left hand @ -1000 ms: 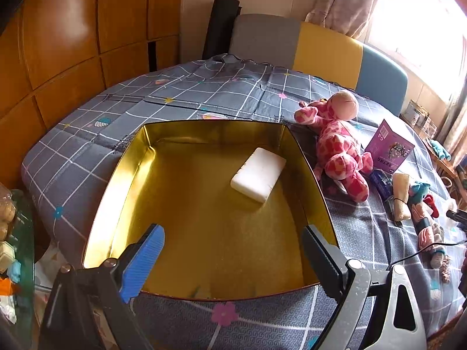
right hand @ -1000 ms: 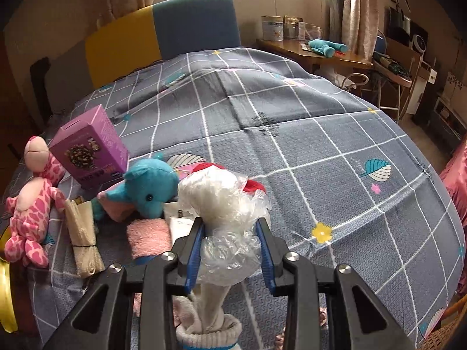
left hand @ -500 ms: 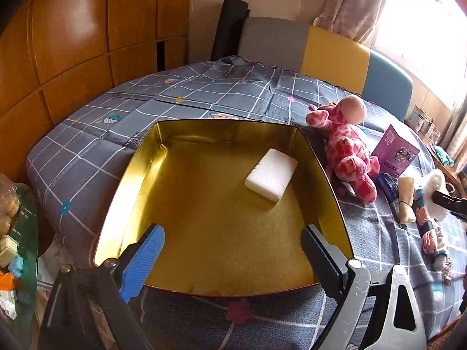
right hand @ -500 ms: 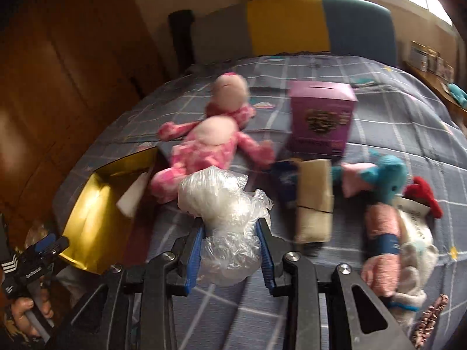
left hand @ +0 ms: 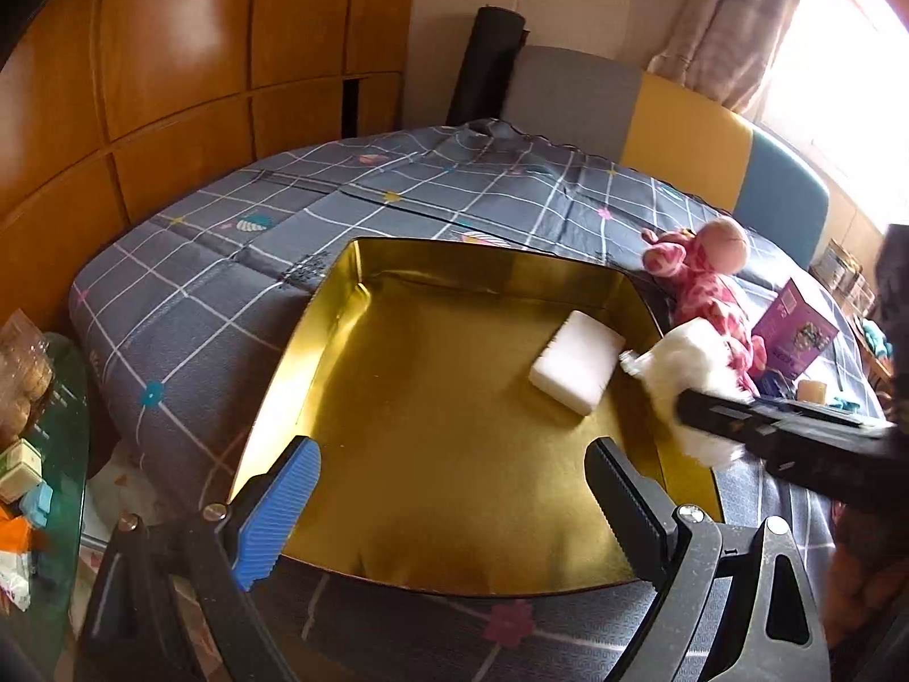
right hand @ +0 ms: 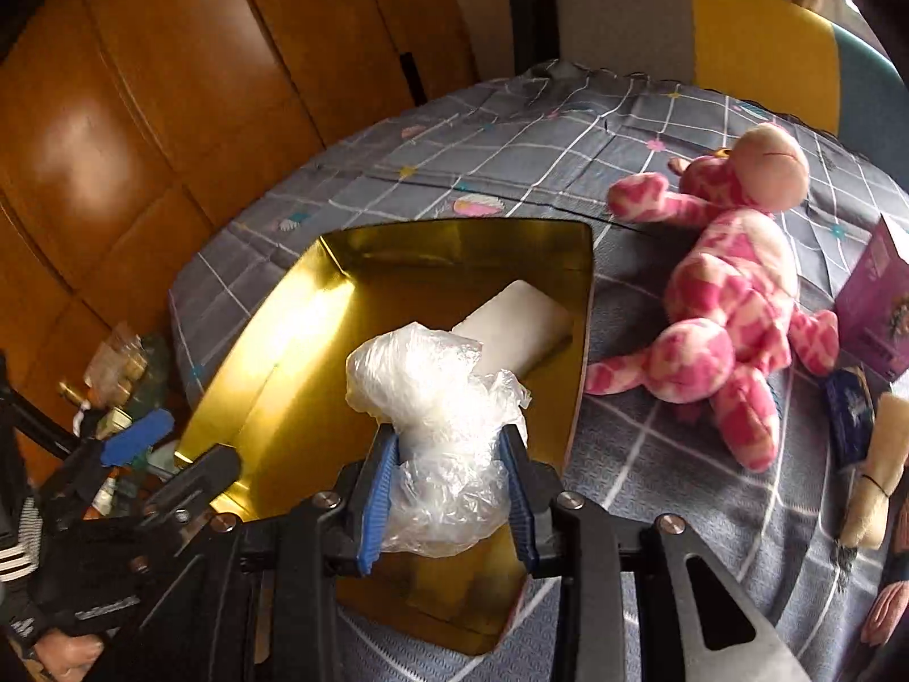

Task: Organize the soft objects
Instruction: 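Carry the plastic-wrapped item into the gold box and open the right tool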

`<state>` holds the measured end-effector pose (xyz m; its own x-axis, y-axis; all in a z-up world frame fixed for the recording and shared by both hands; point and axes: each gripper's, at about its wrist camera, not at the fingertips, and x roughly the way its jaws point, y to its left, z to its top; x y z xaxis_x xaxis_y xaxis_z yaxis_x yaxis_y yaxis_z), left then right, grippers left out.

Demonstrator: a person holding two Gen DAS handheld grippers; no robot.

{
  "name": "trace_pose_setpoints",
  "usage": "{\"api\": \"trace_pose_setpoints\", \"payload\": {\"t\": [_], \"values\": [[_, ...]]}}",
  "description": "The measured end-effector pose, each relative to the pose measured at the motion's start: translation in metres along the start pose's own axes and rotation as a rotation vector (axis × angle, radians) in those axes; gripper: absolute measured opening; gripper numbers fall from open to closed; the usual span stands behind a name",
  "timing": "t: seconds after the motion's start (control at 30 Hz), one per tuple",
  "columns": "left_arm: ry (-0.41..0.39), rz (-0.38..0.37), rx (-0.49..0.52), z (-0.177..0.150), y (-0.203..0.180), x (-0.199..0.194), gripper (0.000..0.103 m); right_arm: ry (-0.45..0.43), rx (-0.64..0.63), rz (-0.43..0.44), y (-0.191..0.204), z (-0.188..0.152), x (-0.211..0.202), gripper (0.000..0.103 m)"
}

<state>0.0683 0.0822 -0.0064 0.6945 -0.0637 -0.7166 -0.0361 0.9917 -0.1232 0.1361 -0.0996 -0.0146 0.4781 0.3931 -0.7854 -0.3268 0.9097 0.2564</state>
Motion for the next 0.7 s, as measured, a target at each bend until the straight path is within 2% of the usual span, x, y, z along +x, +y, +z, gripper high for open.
{"api": "trace_pose_setpoints", "payload": {"t": [0.3, 0.43, 0.7], "values": [[0.002, 0.025, -0.054, 0.005, 0.021, 0.007, 0.095, 0.132, -0.012, -0.089, -0.002, 0.002, 0.049, 0.043], [0.006, 0.034, -0.048, 0.004, 0.021, 0.01, 0.095, 0.107, 0.007, -0.081, -0.006, -0.003, 0.041, 0.046], [0.0, 0.029, -0.008, 0.0, 0.012, 0.008, 0.095, 0.024, 0.051, -0.074, -0.013, -0.013, 0.007, 0.046]]}}
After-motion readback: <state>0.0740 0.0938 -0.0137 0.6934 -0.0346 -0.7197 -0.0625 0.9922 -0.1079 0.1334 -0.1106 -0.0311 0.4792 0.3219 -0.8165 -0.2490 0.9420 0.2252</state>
